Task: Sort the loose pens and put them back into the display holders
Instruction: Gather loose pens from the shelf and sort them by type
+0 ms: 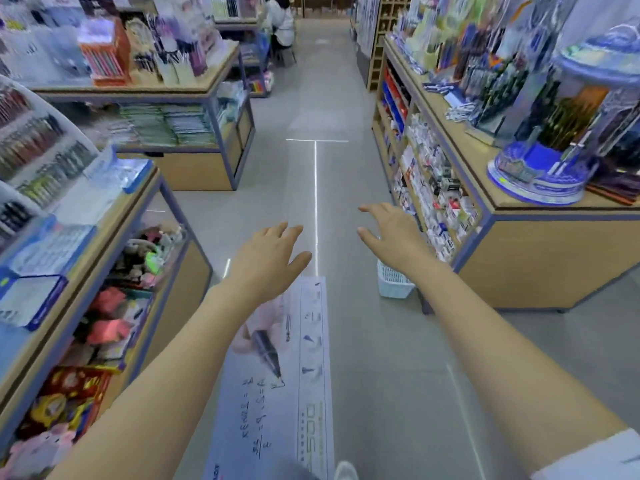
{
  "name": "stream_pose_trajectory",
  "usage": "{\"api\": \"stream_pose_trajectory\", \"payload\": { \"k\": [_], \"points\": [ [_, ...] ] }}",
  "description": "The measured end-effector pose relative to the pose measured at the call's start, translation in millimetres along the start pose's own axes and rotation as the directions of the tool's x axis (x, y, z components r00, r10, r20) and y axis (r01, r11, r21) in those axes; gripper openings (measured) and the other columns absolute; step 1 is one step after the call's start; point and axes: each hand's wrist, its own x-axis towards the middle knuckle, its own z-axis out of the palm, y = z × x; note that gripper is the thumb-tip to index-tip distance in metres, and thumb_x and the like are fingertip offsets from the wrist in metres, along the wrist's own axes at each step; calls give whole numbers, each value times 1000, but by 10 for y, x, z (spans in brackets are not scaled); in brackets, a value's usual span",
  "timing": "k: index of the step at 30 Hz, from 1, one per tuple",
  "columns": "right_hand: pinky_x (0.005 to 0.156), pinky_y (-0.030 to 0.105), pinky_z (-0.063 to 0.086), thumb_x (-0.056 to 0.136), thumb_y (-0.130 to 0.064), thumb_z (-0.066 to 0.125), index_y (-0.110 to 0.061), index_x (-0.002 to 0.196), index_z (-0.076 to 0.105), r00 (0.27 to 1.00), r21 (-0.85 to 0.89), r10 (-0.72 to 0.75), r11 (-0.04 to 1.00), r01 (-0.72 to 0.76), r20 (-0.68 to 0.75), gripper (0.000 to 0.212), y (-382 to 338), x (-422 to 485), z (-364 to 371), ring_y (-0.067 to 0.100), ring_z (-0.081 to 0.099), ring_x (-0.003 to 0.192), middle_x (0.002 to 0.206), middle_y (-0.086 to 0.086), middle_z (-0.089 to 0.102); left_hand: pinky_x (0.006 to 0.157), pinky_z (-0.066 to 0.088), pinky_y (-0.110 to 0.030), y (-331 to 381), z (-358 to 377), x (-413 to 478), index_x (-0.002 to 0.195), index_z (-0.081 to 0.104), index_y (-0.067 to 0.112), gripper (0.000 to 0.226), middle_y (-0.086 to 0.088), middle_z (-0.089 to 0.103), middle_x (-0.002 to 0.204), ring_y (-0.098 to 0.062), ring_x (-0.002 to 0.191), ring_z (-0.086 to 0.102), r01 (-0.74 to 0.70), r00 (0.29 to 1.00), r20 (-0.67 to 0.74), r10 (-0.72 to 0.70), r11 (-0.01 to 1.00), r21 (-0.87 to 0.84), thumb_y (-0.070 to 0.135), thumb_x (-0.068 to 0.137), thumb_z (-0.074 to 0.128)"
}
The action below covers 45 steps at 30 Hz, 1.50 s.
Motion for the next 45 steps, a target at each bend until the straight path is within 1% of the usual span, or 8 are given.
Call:
{"api": "stream_pose_trajectory", "payload": {
  "k": [3,9,11,15,21,32,41,45],
  "points": [
    [104,43,36,97,-30,51,-15,136,48,1000,-5,-23,1000,23,-8,42,97,667,19,28,50,121,133,8,54,114,25,-37,-203,-106,645,151,23,19,59,-7,23,158,-24,144,23,-11,1000,-16,11,1000,7,45,100,37],
    [103,40,33,98,-32,49,-17,138,46,1000,-37,-13,999,13,12,43,265,2003,373,25,48,123,137,5,51,114,26,-38,-753,-139,2028,151,24,19,59,-7,23,158,-24,144,23,-26,1000,9,26,1000,9,46,100,37],
    [102,40,35,98,-32,49,-17,138,46,1000,-33,-9,999,9,15,43,295,2463,498,26,49,123,137,5,51,113,25,-37,-953,-194,2481,151,23,19,59,-6,23,158,-23,144,23,-45,999,16,45,999,24,46,100,36],
    [103,42,37,97,-32,50,-15,137,48,1000,-22,24,999,-24,-17,43,288,3531,613,26,49,122,136,7,52,112,26,-35,-1378,-459,3473,151,23,20,58,-4,24,158,-22,143,24,-92,996,15,91,994,66,46,101,35],
    [102,40,37,96,-32,51,-14,135,50,998,-14,35,999,-36,-47,43,365,4757,666,26,51,120,134,7,54,109,30,-36,-1748,-794,4686,151,24,19,58,-3,30,155,-23,141,27,-142,990,36,140,986,83,45,101,36],
    [104,40,35,97,-33,50,-15,137,48,996,0,86,996,-86,-30,44,1346,7149,1000,25,48,123,136,6,52,110,29,-37,-2105,-765,7372,151,24,18,58,-5,29,155,-24,141,28,-171,983,83,166,984,57,45,101,36],
    [101,35,30,98,-33,48,-17,140,45,990,-21,138,990,-139,-15,45,2261,9096,778,23,46,125,138,4,50,114,25,-38,-2017,-1006,9612,151,24,21,58,-7,20,159,-24,145,22,-184,978,103,180,982,29,46,100,36],
    [104,39,33,98,-34,49,-17,139,46,985,-10,170,985,-170,-20,45,2711,9902,749,24,47,125,137,5,51,115,23,-38,-2018,-1065,10604,151,23,21,58,-7,21,159,-24,145,20,-202,973,120,198,979,23,46,101,36]
  ]
}}
